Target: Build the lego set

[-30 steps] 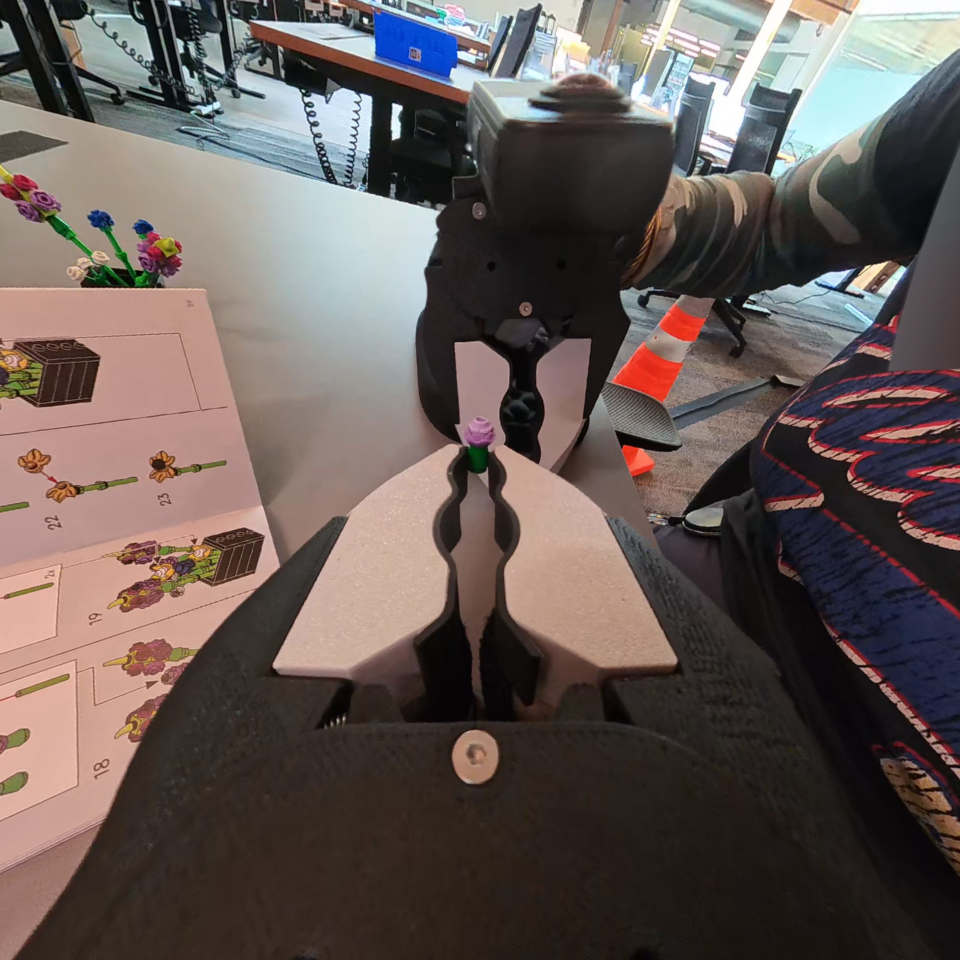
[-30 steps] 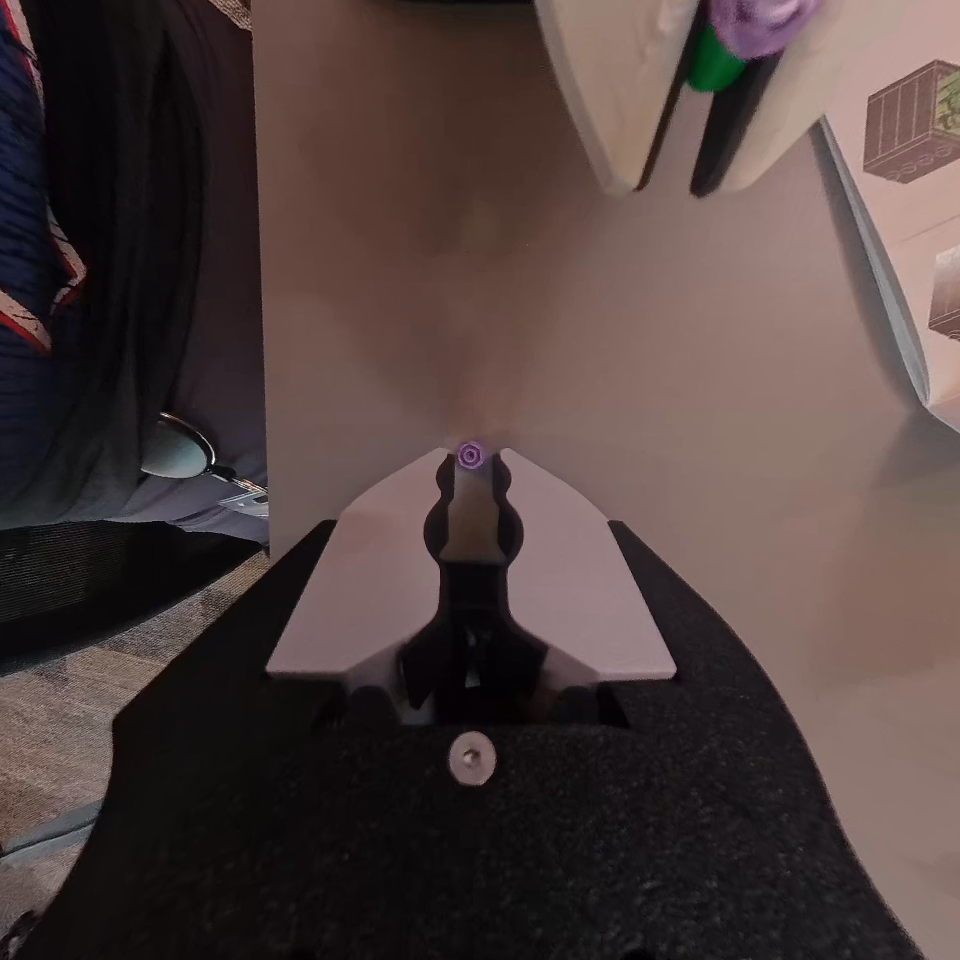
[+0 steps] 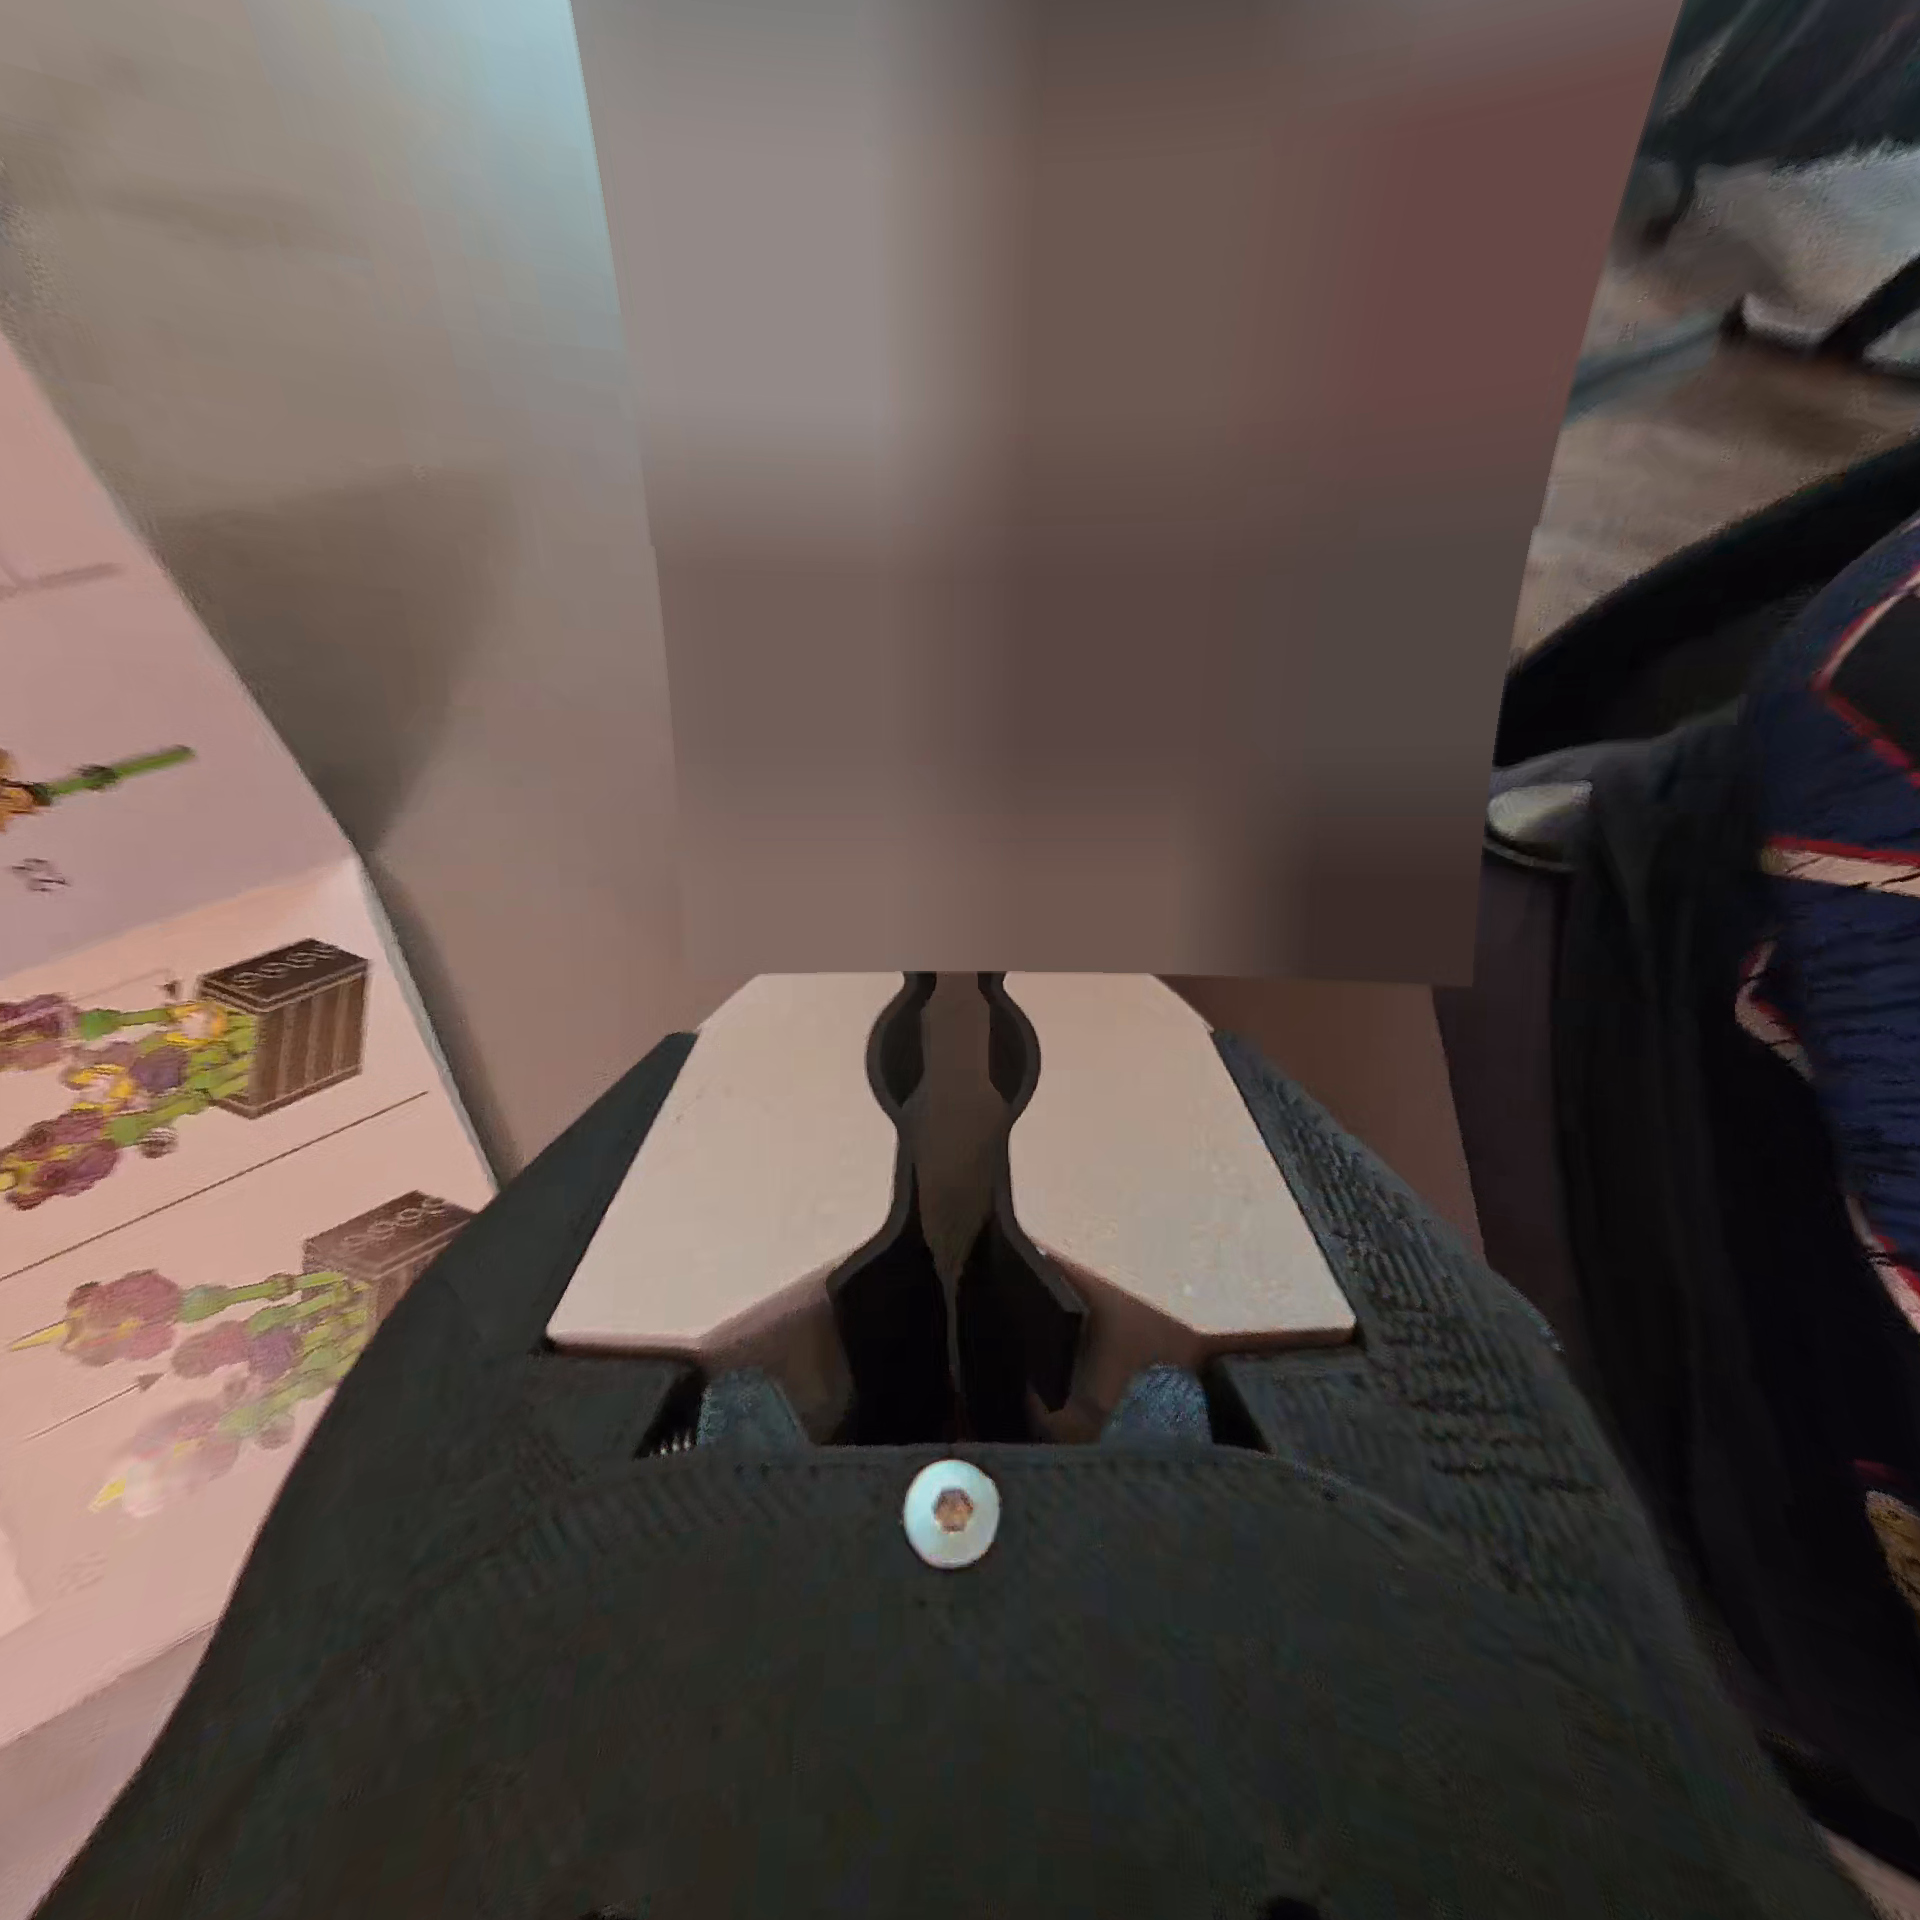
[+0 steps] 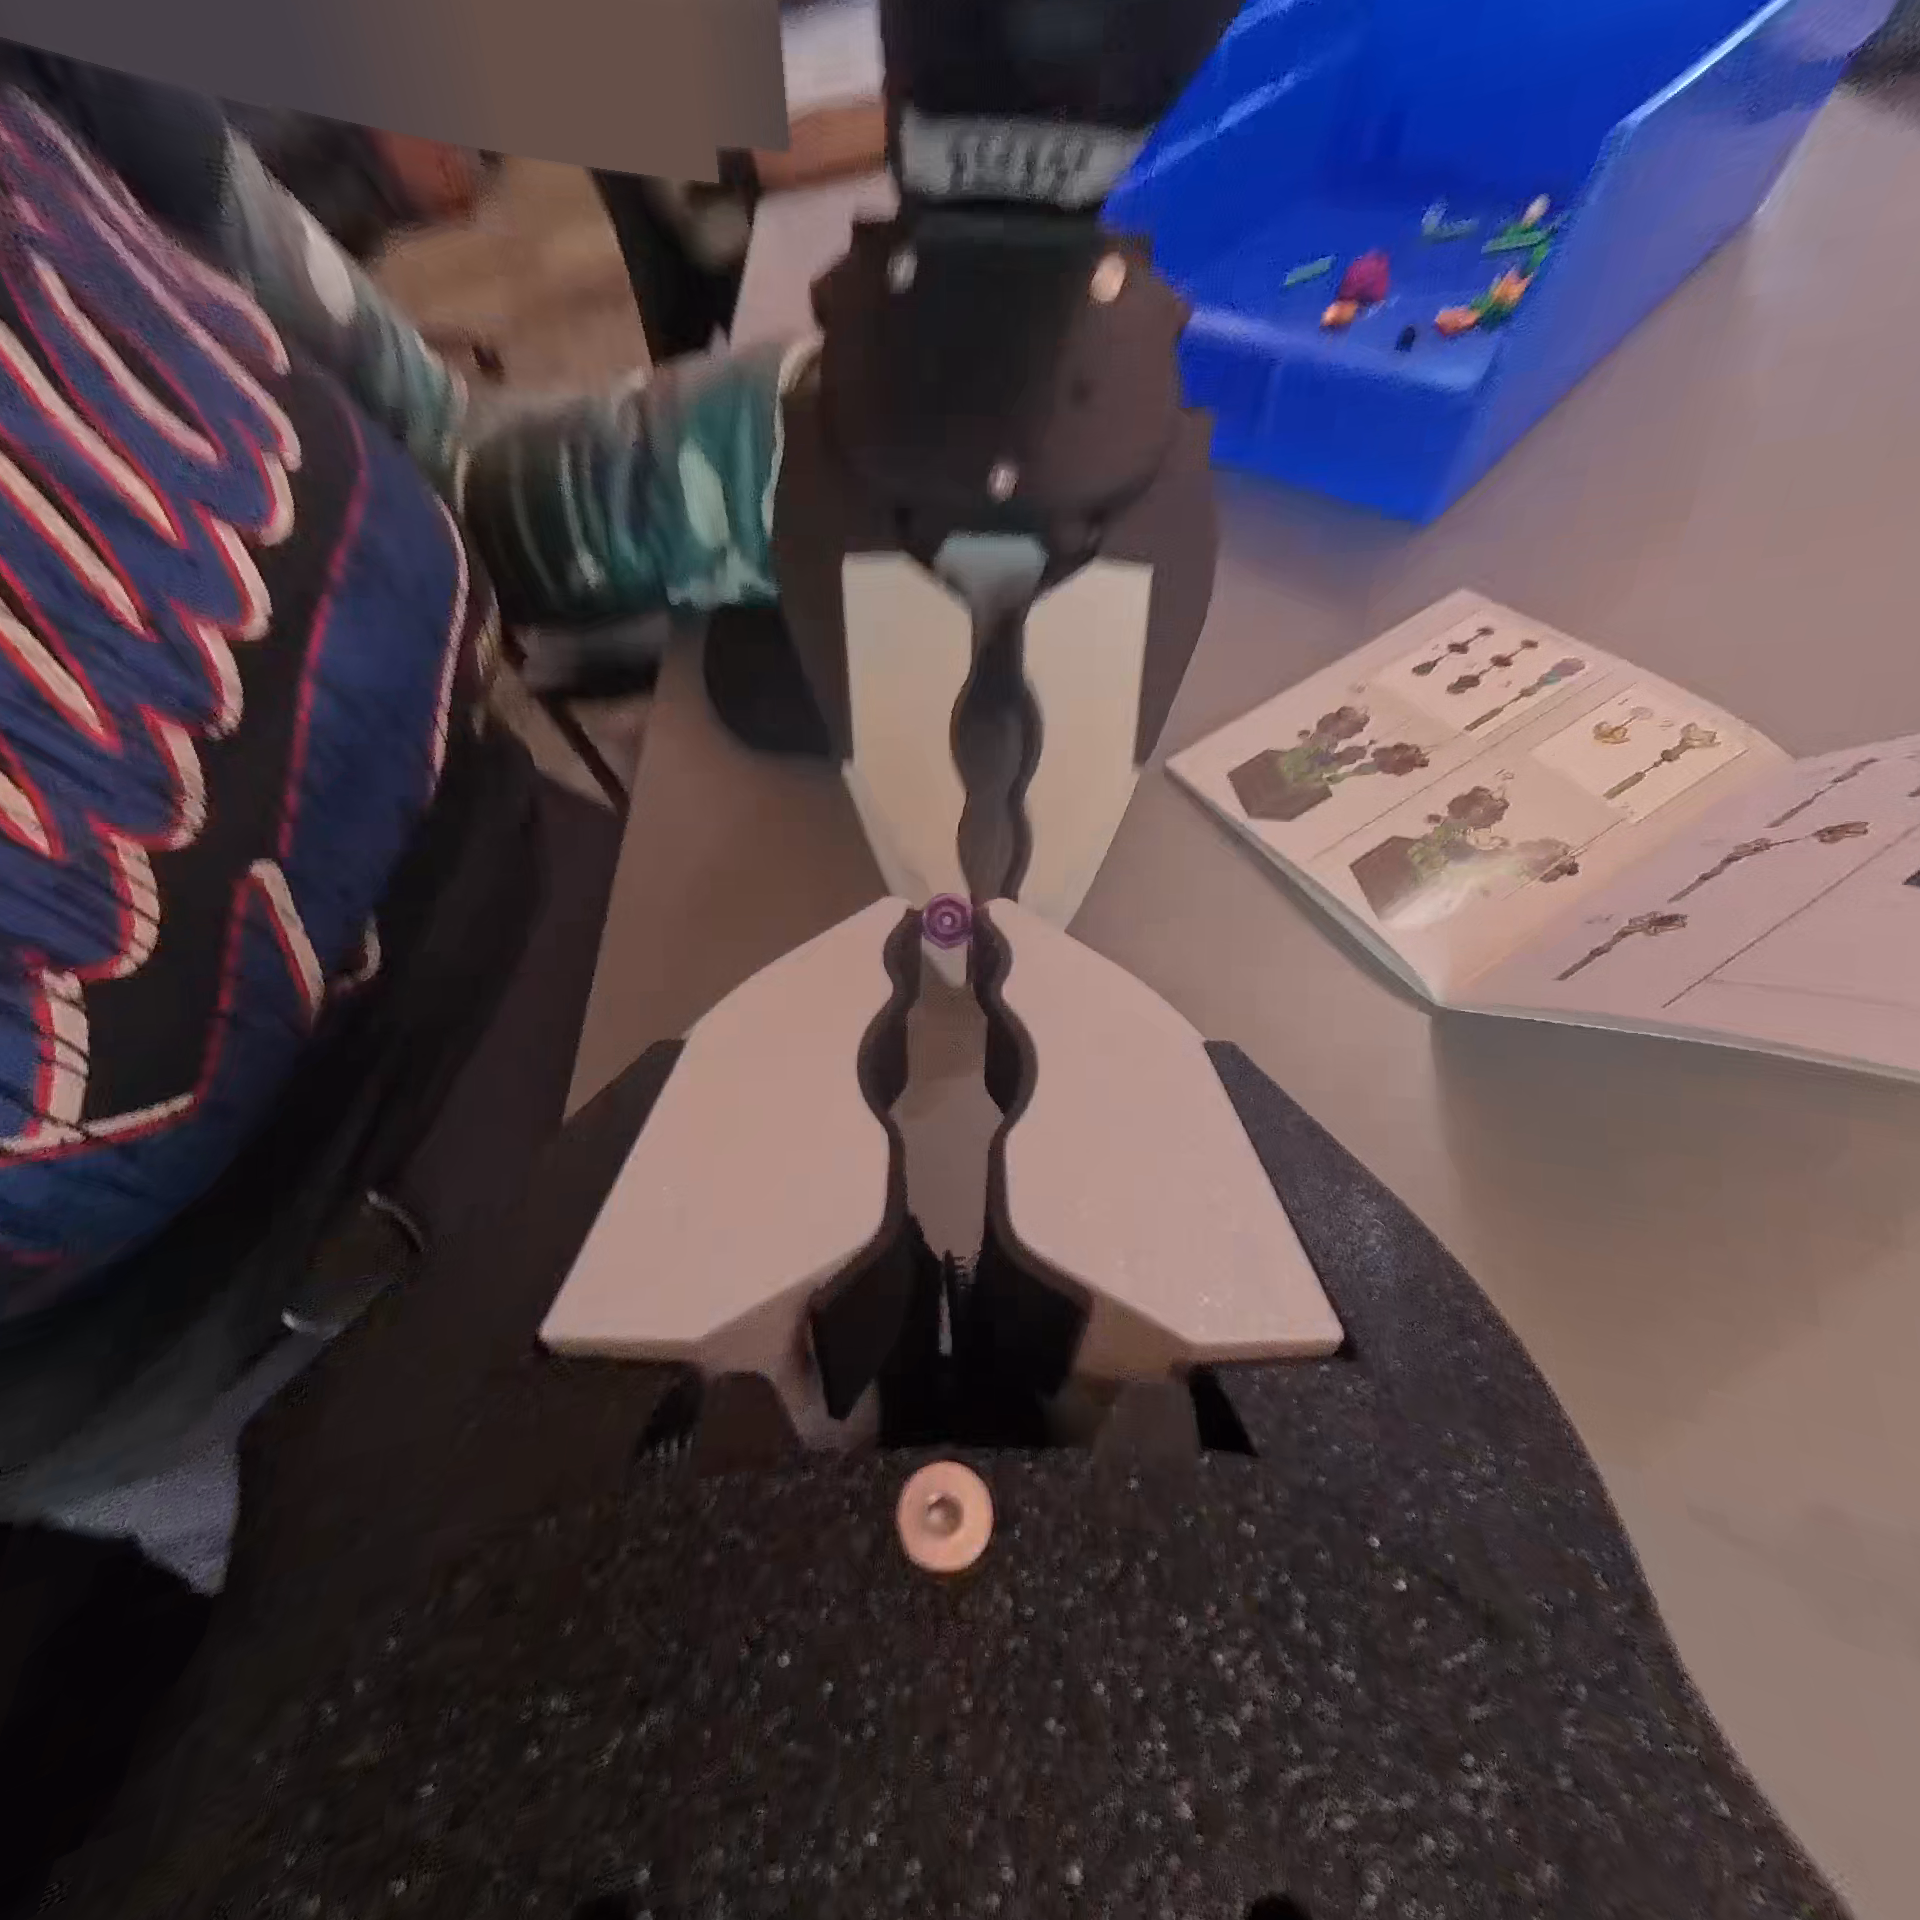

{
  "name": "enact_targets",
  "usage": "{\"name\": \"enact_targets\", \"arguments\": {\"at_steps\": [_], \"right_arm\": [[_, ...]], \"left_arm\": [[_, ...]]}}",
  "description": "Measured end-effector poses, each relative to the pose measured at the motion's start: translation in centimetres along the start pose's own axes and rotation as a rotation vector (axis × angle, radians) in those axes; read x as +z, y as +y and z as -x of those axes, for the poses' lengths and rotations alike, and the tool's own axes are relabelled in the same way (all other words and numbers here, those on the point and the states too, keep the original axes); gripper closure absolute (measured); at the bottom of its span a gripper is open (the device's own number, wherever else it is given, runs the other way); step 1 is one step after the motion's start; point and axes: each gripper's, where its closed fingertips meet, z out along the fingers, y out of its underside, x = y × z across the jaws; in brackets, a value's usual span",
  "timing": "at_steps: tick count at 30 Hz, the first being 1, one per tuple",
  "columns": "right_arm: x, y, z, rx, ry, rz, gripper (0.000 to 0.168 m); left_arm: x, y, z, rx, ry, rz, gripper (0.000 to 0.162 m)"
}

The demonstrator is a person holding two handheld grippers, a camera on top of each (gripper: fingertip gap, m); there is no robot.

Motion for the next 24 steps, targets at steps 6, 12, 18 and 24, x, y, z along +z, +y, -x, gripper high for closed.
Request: {"name": "enact_targets", "arguments": {"at_steps": [6, 12, 18, 24], "right_arm": [[0.7, 0.9, -0.1, 0.017, -0.003, 0.008, 0.159], [1.1, 1.3, -0.2, 0.030, 0.002, 0.033, 0.159], [1.5, 1.6, -0.1, 0.022, 0.005, 0.053, 0.159], [1.7, 1.5, 0.0, 0.032, -0.006, 0.048, 0.159]], "left_arm": [[1.1, 1.5, -0.3, 0.007, 0.020, 0.139, 0.155], [0.3, 0.4, -0.7, 0.007, 0.061, 0.035, 0.155], [0.1, 0.2, -0.8, 0.010, 0.065, 0.015, 0.155], [0.1, 0.1, -0.8, 0.019, 0.057, 0.009, 0.155]]}}
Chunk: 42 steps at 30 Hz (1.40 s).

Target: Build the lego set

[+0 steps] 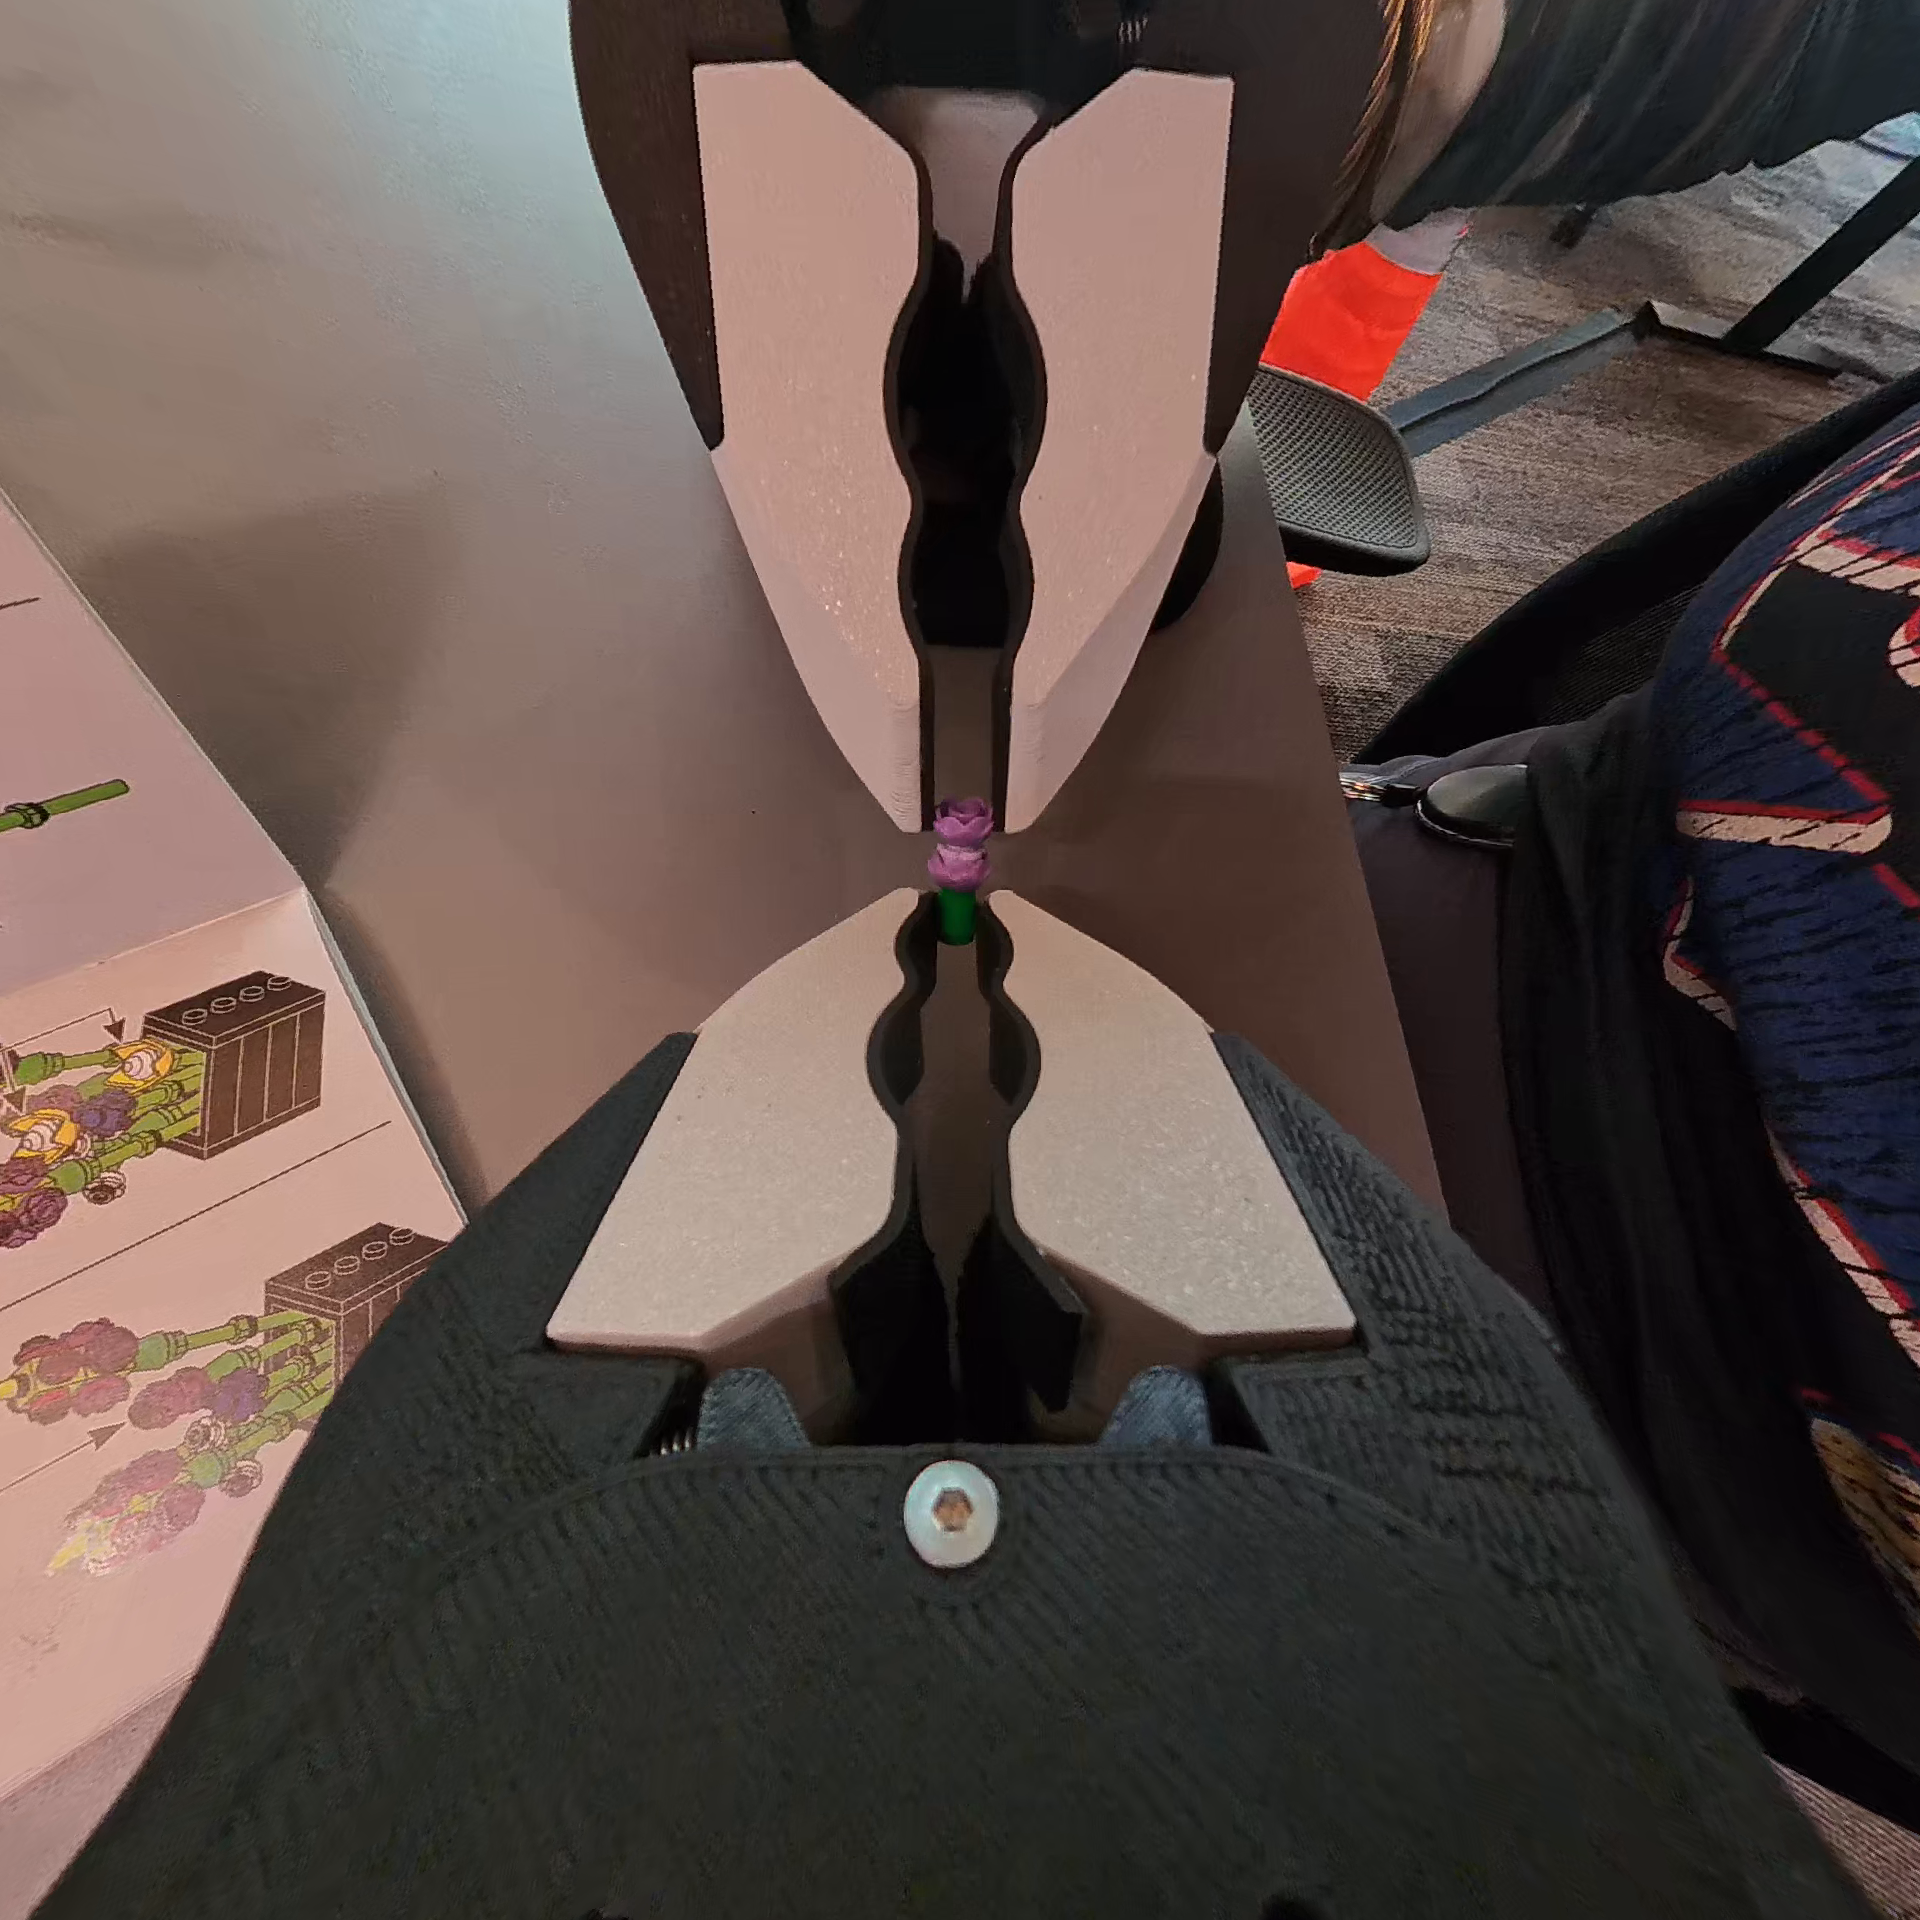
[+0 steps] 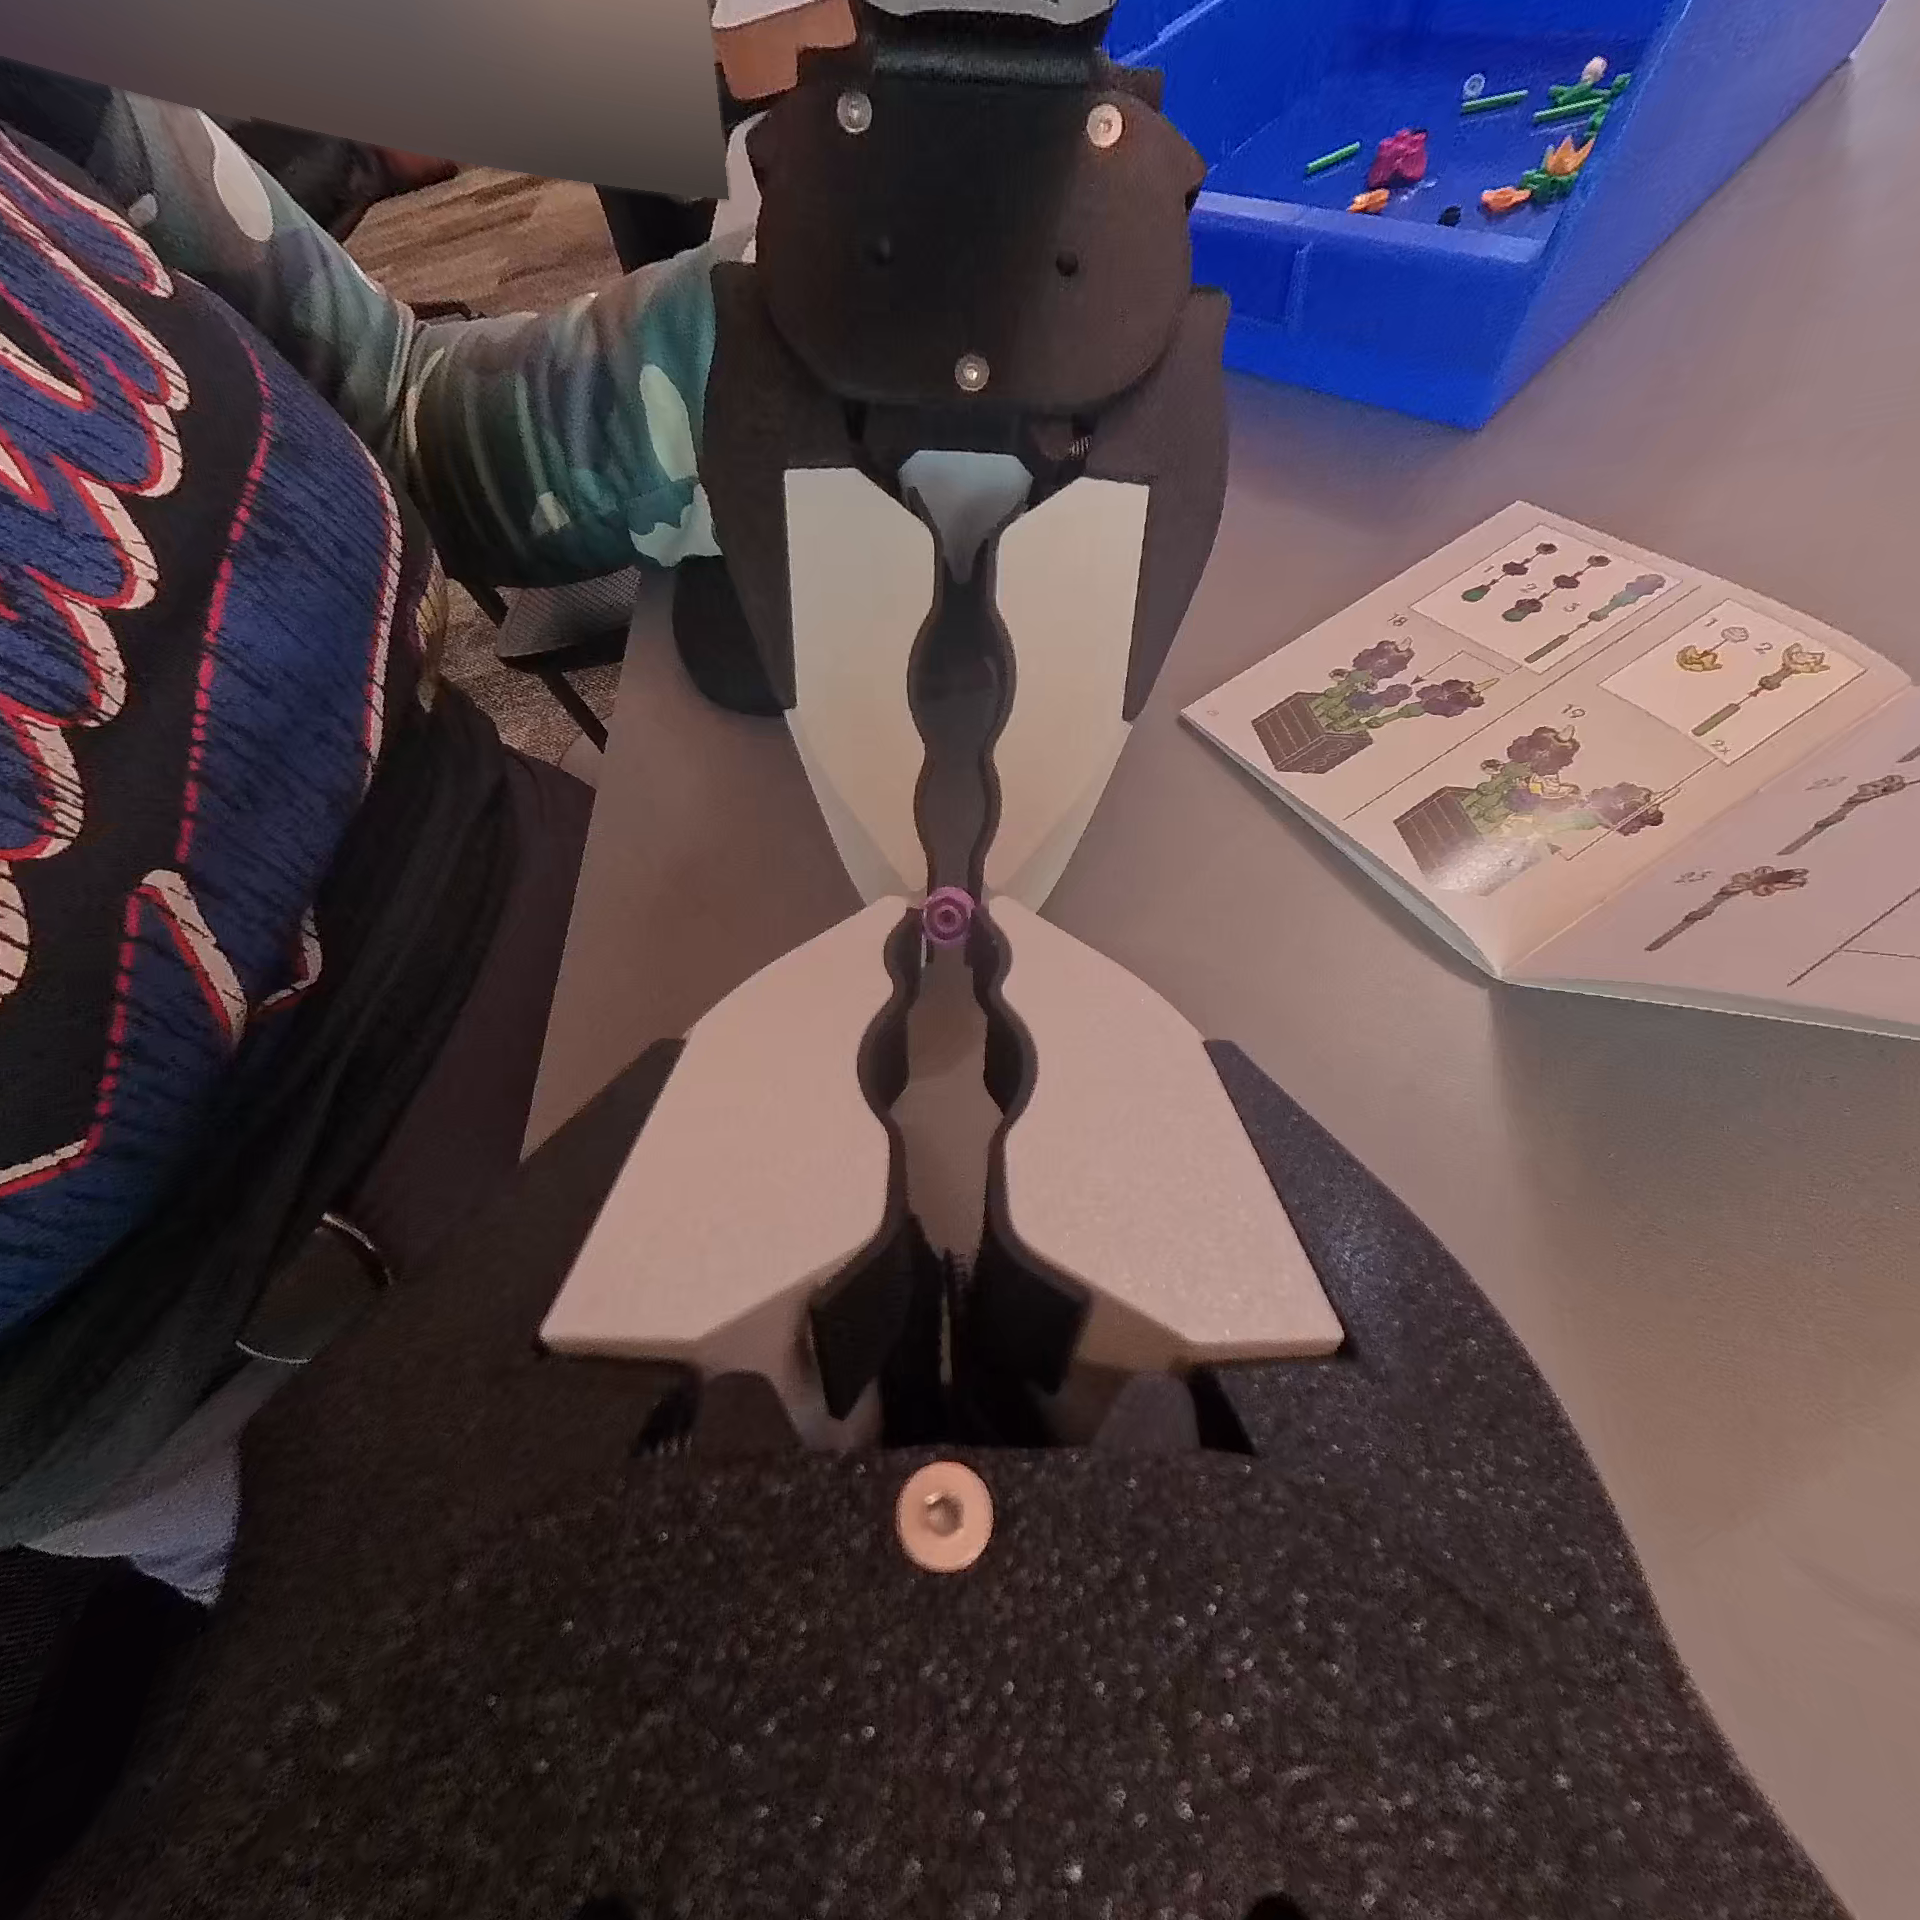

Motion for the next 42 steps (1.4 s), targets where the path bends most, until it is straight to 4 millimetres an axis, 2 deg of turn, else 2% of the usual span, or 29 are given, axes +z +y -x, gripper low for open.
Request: {"name": "enact_targets", "arguments": {"at_steps": [12, 20, 25, 32, 42], "right_arm": [[-0.2, -0.7, 0.0, -0.025, 0.032, -0.058, 0.159], [-0.2, -0.9, 0.4, -0.019, -0.005, -0.075, 0.159], [-0.4, -2.1, 0.6, 0.009, -0.042, -0.161, 0.159], [-0.2, -2.1, 0.5, 0.008, -0.030, -0.153, 0.159], [-1.0, -4.0, 0.4, -0.006, -0.015, -0.274, 0.159]], "left_arm": [[-0.6, -0.7, -0.1, 0.004, 0.001, -0.063, 0.155], [-0.8, -0.9, -0.3, 0.048, -0.019, -0.086, 0.155], [-1.7, -1.8, -0.6, 0.076, -0.024, -0.178, 0.156], [-3.1, -3.0, -0.6, 0.045, -0.002, -0.303, 0.156], [-4.2, -4.2, -0.6, 0.031, 0.008, -0.404, 0.155]]}}
